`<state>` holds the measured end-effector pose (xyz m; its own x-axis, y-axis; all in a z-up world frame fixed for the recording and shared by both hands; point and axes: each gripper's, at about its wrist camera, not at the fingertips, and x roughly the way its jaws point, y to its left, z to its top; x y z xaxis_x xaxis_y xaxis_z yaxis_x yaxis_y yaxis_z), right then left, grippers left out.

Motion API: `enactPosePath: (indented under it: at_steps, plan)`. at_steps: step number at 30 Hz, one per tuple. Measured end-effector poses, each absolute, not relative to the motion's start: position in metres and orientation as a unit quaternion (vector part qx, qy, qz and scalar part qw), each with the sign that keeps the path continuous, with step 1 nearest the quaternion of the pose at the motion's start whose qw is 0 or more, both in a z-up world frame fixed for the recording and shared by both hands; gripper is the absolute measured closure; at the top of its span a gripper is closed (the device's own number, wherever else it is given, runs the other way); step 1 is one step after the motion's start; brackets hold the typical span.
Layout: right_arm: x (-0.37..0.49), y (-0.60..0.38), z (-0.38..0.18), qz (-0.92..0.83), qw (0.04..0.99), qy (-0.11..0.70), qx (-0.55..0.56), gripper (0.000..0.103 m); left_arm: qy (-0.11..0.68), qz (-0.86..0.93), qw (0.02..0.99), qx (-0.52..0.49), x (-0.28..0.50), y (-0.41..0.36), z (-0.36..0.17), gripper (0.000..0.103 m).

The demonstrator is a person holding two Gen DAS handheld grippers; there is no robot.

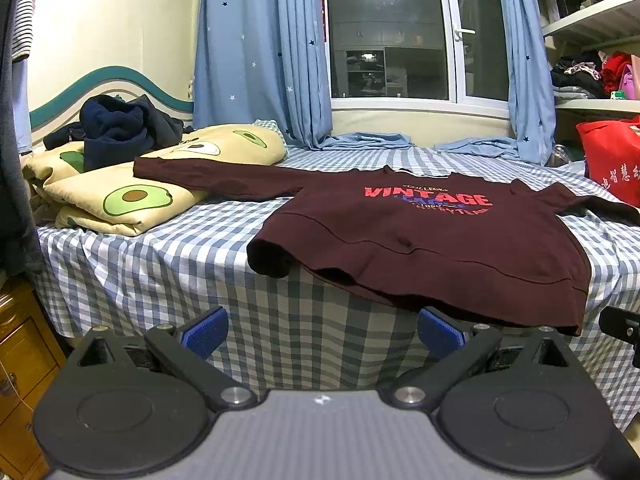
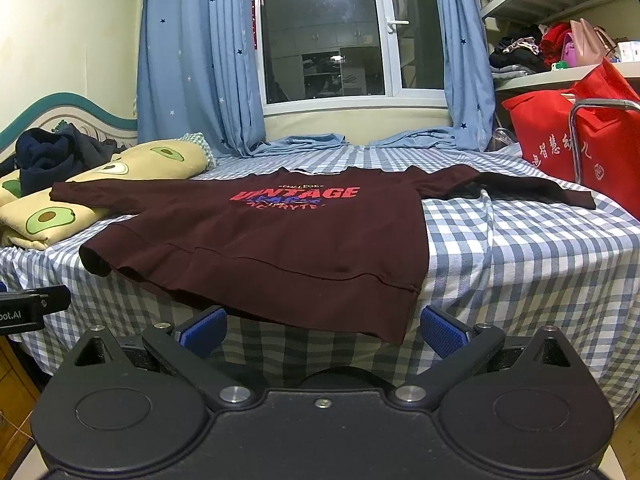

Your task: Fold small clothes

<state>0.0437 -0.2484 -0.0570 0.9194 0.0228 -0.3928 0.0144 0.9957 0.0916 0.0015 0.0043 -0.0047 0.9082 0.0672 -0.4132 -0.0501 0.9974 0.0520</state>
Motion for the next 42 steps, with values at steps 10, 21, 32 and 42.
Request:
enactPosePath:
  at_steps: [10,21,32,42]
  plan:
    - [0.044,-0.247,-0.057,0.002,0.978,0.202,0.048,0.0,0.212,0.028,0.977,0.024,0.002,0.003,-0.004,0.001]
    - [0.045,-0.247,-0.057,0.004,0.978,0.206,0.047,0.0,0.215,0.025,0.976,0.029,0.003,0.0,-0.005,0.001]
    - [0.047,-0.247,-0.059,0.014,0.977,0.205,0.05,0.0,0.218,0.02,0.975,0.033,0.009,-0.004,-0.004,0.001]
    - [0.058,-0.255,-0.059,0.009,0.976,0.212,0.058,0.0,0.261,0.003,0.965,0.032,0.032,-0.007,-0.007,0.001]
